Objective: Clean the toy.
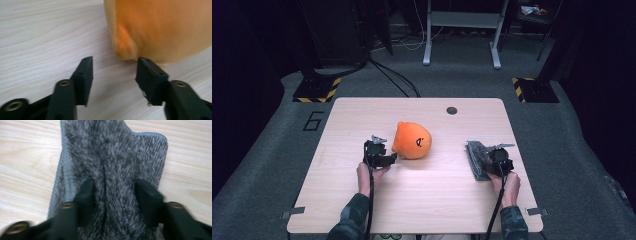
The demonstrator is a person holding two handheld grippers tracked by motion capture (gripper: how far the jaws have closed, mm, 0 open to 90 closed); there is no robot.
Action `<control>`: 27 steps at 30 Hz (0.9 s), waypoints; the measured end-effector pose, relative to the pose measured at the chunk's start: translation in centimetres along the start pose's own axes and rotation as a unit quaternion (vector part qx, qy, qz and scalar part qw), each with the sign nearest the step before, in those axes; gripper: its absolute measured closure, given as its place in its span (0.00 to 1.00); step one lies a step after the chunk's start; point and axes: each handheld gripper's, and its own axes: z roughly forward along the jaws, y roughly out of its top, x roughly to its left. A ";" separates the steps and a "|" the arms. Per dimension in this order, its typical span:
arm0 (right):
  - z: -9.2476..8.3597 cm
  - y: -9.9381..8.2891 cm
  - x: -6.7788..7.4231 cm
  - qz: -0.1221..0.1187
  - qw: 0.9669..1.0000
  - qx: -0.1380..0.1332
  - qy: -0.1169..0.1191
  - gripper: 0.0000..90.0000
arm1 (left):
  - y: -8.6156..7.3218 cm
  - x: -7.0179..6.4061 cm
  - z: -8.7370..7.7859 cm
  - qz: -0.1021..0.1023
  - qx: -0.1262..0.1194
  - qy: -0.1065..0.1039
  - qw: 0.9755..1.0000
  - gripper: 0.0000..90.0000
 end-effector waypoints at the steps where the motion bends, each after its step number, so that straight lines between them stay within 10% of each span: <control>1: -0.2 0.0 -0.1 0.000 1.000 -0.003 0.005 0.44 | -0.2 0.1 -0.2 0.001 0.001 0.000 1.000 0.44; 7: -2.2 -1.2 -0.3 0.003 0.999 -0.036 0.022 0.18 | -2.2 1.5 -2.1 0.001 -0.001 0.012 1.000 0.27; 21: -4.2 -8.9 -2.9 0.019 0.998 -0.065 0.000 0.04 | -8.7 4.2 -4.7 -0.007 0.018 0.079 0.997 0.13; 27: -3.8 -10.7 -3.2 0.013 0.997 -0.078 -0.012 0.01 | -10.0 4.7 -5.1 -0.007 -0.017 0.080 0.997 0.09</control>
